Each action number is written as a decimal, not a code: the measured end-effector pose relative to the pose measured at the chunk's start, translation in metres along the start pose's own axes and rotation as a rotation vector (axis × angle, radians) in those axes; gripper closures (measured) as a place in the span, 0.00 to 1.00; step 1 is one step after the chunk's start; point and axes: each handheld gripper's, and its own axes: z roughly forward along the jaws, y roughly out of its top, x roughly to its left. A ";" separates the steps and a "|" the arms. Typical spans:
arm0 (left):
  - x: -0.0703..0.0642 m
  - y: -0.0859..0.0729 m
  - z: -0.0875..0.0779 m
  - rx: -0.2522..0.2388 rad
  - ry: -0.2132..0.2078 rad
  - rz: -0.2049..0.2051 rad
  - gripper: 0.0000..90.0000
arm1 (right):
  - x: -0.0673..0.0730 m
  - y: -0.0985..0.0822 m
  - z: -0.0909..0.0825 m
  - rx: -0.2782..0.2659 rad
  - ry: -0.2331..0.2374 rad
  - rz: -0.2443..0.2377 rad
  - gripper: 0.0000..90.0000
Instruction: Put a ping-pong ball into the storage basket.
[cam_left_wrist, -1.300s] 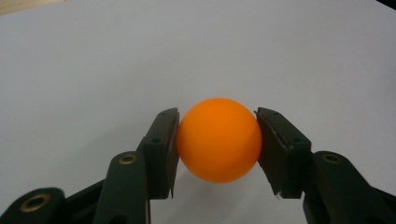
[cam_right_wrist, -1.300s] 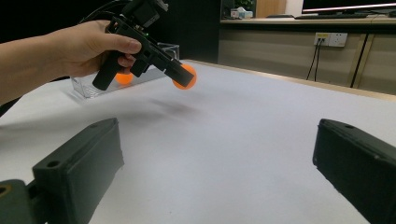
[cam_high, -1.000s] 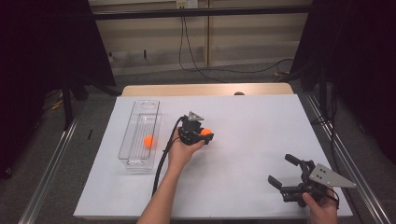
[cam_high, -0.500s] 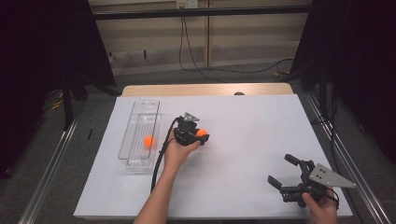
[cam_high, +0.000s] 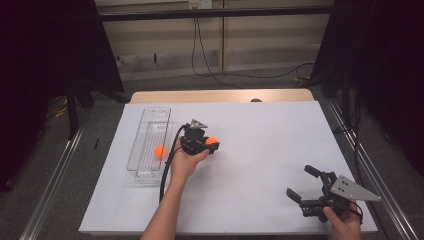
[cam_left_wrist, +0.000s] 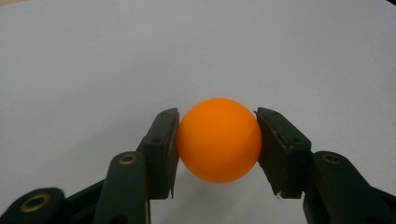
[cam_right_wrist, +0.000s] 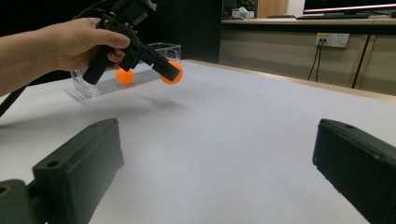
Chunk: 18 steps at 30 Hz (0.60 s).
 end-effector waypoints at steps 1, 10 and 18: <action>0.000 0.000 -0.001 0.000 0.005 0.002 0.57 | 0.000 0.000 0.000 0.000 0.000 -0.001 0.01; 0.005 -0.002 -0.006 -0.004 0.009 -0.001 0.57 | 0.000 0.000 0.000 0.000 -0.001 0.001 0.01; 0.007 -0.001 -0.014 -0.020 0.008 -0.029 0.57 | 0.000 0.000 0.000 0.000 0.002 0.001 0.01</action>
